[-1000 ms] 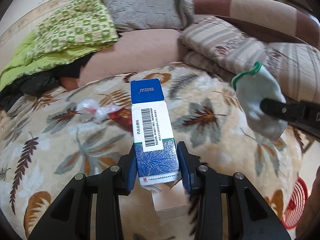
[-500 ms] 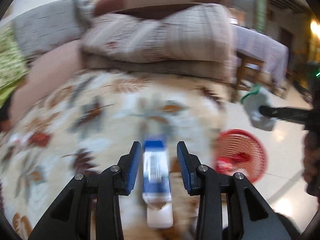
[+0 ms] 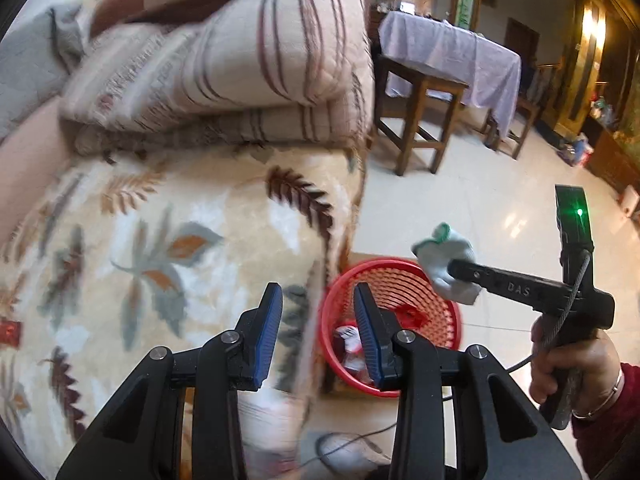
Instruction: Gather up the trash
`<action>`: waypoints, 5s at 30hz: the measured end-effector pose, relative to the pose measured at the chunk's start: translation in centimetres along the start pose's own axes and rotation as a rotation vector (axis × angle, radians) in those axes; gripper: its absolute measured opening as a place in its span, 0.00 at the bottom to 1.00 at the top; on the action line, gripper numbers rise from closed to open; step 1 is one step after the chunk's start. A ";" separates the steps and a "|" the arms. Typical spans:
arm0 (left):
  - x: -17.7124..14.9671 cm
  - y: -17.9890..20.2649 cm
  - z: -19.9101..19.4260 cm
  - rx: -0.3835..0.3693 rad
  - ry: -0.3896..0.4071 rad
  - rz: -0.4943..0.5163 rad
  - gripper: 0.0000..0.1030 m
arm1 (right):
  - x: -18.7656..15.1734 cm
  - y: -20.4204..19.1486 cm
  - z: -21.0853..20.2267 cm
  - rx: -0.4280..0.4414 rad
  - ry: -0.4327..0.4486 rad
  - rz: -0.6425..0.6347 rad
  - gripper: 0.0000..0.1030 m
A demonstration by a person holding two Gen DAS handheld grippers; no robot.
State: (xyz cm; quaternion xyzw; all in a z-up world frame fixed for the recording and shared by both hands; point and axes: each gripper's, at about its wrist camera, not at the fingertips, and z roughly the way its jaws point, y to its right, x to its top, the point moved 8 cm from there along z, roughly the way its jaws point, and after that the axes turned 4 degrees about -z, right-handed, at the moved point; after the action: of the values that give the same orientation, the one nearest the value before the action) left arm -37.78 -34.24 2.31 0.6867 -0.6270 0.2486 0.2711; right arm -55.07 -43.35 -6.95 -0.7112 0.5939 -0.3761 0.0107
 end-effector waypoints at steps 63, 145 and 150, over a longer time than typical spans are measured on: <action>-12.5 -50.7 -18.6 0.521 0.075 -0.827 0.56 | -11.7 -55.4 16.2 0.502 -0.291 -1.100 0.63; -13.1 -34.8 -13.0 0.795 0.145 -0.625 0.39 | -7.1 -40.3 11.0 0.233 -0.065 -0.716 0.34; -13.0 -34.7 -13.0 0.790 0.145 -0.626 0.39 | -7.0 -40.3 11.0 0.233 -0.064 -0.717 0.34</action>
State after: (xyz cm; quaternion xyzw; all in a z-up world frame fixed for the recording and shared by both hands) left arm -4.44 -13.59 0.77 0.8727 -0.2288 0.4207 0.0953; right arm -15.43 -30.22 0.10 -0.8792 0.2599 -0.3987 -0.0220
